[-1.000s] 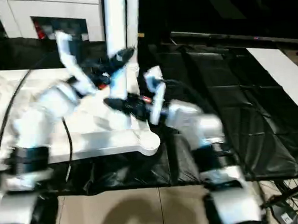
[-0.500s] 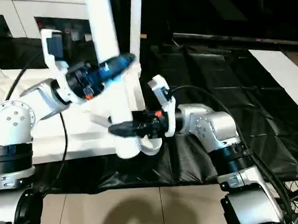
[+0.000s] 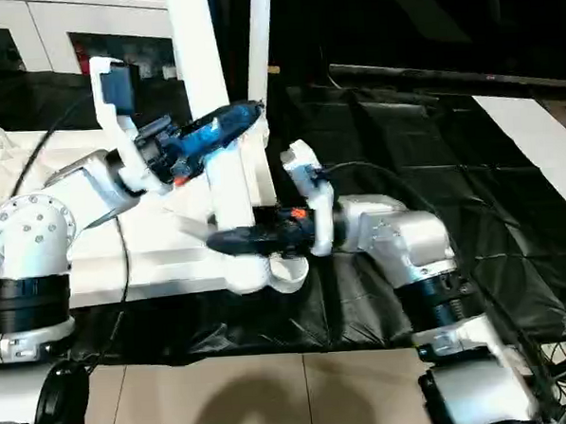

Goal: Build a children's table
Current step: Insert table leg to table base

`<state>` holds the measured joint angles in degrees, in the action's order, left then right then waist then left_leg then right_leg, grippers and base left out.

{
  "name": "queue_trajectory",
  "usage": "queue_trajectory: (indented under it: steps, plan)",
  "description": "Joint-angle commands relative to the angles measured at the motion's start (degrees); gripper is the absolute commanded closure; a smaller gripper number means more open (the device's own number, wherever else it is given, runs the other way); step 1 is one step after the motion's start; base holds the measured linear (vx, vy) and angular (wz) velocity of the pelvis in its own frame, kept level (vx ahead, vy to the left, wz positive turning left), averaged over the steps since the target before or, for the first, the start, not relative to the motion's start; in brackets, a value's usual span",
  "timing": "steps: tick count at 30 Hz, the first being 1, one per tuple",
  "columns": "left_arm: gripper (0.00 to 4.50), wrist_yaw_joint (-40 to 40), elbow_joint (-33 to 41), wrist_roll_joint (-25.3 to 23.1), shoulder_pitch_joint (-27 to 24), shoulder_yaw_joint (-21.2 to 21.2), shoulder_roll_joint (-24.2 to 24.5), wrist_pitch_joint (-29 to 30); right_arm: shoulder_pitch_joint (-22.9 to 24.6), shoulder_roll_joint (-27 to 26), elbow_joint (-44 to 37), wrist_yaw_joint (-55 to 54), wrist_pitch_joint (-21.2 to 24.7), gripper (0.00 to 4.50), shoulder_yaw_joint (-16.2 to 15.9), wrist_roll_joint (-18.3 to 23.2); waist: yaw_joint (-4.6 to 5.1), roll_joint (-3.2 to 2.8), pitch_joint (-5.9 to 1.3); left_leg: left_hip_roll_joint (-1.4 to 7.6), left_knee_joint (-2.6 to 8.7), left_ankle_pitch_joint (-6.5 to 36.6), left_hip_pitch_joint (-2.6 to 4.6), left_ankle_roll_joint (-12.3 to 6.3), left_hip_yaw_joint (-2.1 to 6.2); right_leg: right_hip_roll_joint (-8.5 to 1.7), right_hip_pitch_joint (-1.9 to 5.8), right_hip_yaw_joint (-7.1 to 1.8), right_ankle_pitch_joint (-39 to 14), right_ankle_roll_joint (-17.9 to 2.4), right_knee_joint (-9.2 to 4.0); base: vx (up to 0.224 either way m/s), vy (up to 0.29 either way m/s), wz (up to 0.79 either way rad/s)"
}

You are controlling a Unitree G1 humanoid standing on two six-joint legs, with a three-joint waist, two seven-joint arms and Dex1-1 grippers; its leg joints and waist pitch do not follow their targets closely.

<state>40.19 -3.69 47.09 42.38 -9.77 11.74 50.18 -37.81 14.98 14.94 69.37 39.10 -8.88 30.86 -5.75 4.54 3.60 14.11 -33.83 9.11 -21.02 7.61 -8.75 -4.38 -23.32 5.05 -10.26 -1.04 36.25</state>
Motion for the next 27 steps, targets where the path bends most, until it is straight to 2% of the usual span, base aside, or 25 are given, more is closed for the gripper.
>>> queue_trajectory:
  steps: [1, 3, 4, 6, 7, 8, 14, 19, 27]
  plan:
    - [2.66, -7.18, -0.33, -5.79, 1.73, 1.31, -0.47, -2.43, -0.94, -1.29, 1.05, -8.12, -3.91, 1.55, 1.84, -3.51, 0.07, 0.23, -4.52, -1.01, 3.32, 6.49, 0.13, 1.17, -1.5, -2.59, 3.67, -2.46, -10.22, -7.98, -4.02, 0.0, 0.0, 0.0]
    - [2.66, -8.26, -0.39, -7.13, 1.94, 1.85, -0.39, -2.96, -1.08, -1.64, 1.41, -9.77, -5.06, 1.45, 2.01, -4.41, 0.08, 0.04, -4.52, -0.96, 3.35, 6.76, 0.32, 1.6, -1.47, -2.62, 3.48, -2.47, -10.81, -7.35, -4.08, 0.0, 0.0, 0.0]
    - [2.66, -11.13, -0.46, -8.64, 2.25, 1.98, -0.89, -3.5, -1.5, -2.22, 2.1, -12.07, -4.16, 1.21, 2.8, -4.51, 0.13, 0.36, -4.59, -0.96, 3.36, 6.19, 0.34, 1.5, -1.46, -2.47, 3.57, -2.51, -9.12, -7.49, -3.75, 0.0, 0.0, 0.0]
    - [2.66, -13.83, 0.1, -9.92, 2.33, 2.27, -1.63, -3.71, -1.89, -2.98, 2.36, -15.41, -3.84, 1.11, 3.64, -5.34, 0.2, 0.3, -4.62, -0.99, 3.35, 5.83, 0.34, 1.58, -1.45, -2.42, 3.57, -2.53, -7.5, -7.71, -3.67, 0.0, 0.0, 0.0]
    - [2.66, -13.85, 0.2, -10.15, 2.29, 2.47, -1.59, -3.79, -1.92, -3.04, 2.37, -15.66, -3.96, 1.11, 3.66, -5.49, 0.17, 0.29, -4.64, -0.99, 3.32, 5.8, 0.39, 1.71, -1.46, -2.42, 3.58, -2.53, -7.14, -7.78, -3.61, 0.0, 0.0, 0.0]
    - [2.66, -13.6, 0.82, -11.04, 2.05, 3.5, -1.4, -4.12, -2.26, -3.49, 2.57, -17.58, -4.29, 1.11, 3.89, -6.31, 0.15, 0.64, -4.58, -1.05, 3.38, 5.94, 0.35, 1.72, -1.48, -2.48, 3.56, -2.5, -7.65, -7.64, -3.69, 0.0, 0.0, 0.0]
    - [2.66, -13.76, 1.77, -12.23, 1.59, 5.09, -1.24, -4.63, -2.84, -4.04, 3.45, -20.34, -5.73, 1.11, 3.57, -8.07, 0.42, 0.79, -4.56, -1.12, 3.36, 6.97, 0.29, 1.99, -1.5, -2.43, 3.61, -2.53, -8.13, -7.41, -3.74, 0.0, 0.0, 0.0]
    - [2.66, -15.15, 1.81, -14.49, 1.86, 6.13, -1.09, -5.28, -2.65, -3.64, 3.25, -20.71, -2.51, 1.11, 2.17, -8.11, 0.57, 0.79, -4.58, -1.13, 3.33, 6.67, 0.22, 1.87, -1.44, -2.37, 3.69, -2.54, -7.49, -7.35, -3.72, 0.0, 0.0, 0.0]
    - [2.66, -15.38, 0.83, -16.95, 3.01, 7.51, -0.9, -7.4, -2.37, -4.84, 4.8, -23.66, -1.44, 1.11, 1.15, -10.05, 0.67, 0.74, -4.55, -1.09, 3.35, 6.92, 0.31, 2.2, -1.45, -2.44, 3.58, -2.57, -7.8, -7.47, -3.75, 0.0, 0.0, 0.0]
